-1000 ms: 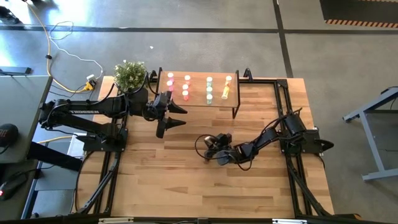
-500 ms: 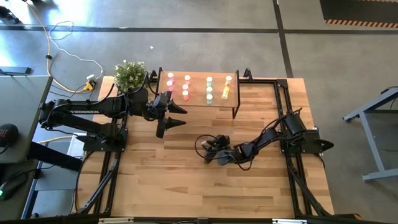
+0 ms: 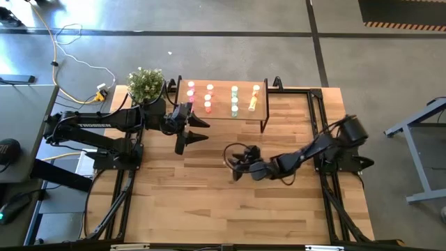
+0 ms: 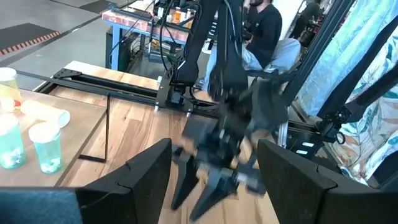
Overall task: Pick and place medicine bottles onto shelf by color
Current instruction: Adjust the yellow pill bottle on the shelf
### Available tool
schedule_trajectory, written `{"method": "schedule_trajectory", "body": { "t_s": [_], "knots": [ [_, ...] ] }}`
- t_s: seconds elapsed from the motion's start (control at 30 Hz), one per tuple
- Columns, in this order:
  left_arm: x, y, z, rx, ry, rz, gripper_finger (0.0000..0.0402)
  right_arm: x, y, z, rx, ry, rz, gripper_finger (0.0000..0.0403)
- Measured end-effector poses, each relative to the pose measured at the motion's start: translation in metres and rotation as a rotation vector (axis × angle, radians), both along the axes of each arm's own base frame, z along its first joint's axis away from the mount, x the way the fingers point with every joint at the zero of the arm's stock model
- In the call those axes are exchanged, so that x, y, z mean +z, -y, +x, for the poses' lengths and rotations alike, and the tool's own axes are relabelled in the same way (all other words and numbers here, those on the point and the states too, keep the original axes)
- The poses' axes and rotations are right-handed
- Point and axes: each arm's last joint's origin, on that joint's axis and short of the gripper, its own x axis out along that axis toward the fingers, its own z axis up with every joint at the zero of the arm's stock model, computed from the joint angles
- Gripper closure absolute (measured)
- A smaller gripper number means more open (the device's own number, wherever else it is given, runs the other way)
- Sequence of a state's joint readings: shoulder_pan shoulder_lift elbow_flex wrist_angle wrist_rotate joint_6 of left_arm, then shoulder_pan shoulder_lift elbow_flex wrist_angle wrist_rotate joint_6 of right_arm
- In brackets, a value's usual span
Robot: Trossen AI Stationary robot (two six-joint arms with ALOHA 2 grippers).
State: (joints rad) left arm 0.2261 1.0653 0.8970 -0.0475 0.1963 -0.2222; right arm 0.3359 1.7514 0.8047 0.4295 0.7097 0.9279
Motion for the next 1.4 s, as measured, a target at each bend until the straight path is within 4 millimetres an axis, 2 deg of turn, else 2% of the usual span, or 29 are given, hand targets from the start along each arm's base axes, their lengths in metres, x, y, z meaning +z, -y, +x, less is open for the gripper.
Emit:
{"method": "schedule_trajectory", "body": {
  "t_s": [0.23, 0.4, 0.57, 0.77, 0.97, 1.07, 1.23, 1.4],
  "knots": [
    [-0.001, 0.000, 0.000, -0.001, -0.005, 0.004, 0.0174, 0.070, 0.017, -0.026, 0.043, 0.042, -0.095, 0.0240],
    [-0.001, 0.000, 0.000, 0.000, -0.009, 0.003, 0.0174, 0.113, 0.044, -0.047, 0.136, 0.067, -0.201, 0.0240],
    [-0.001, -0.002, 0.000, 0.070, -0.012, 0.012, 0.0174, 0.145, 0.076, -0.066, 0.186, 0.111, -0.335, 0.0240],
    [-0.001, -0.005, -0.001, 0.174, -0.012, -0.002, 0.0174, 0.170, 0.118, -0.095, 0.142, 0.096, -0.502, 0.0240],
    [-0.001, -0.005, -0.001, 0.197, -0.008, -0.044, 0.0174, 0.186, 0.155, -0.125, 0.123, 0.079, -0.640, 0.0231],
    [-0.002, -0.005, -0.001, 0.203, -0.012, -0.069, 0.0174, 0.199, 0.170, -0.134, 0.127, -0.008, -0.687, 0.0216],
    [-0.003, -0.005, -0.001, 0.214, -0.019, -0.106, 0.0174, 0.225, 0.191, -0.141, 0.201, -0.255, -0.810, 0.0200],
    [-0.006, -0.006, -0.002, 0.263, -0.048, -0.123, 0.0174, 0.245, 0.215, -0.137, 0.356, -0.388, -0.831, 0.0198]
  ]
}}
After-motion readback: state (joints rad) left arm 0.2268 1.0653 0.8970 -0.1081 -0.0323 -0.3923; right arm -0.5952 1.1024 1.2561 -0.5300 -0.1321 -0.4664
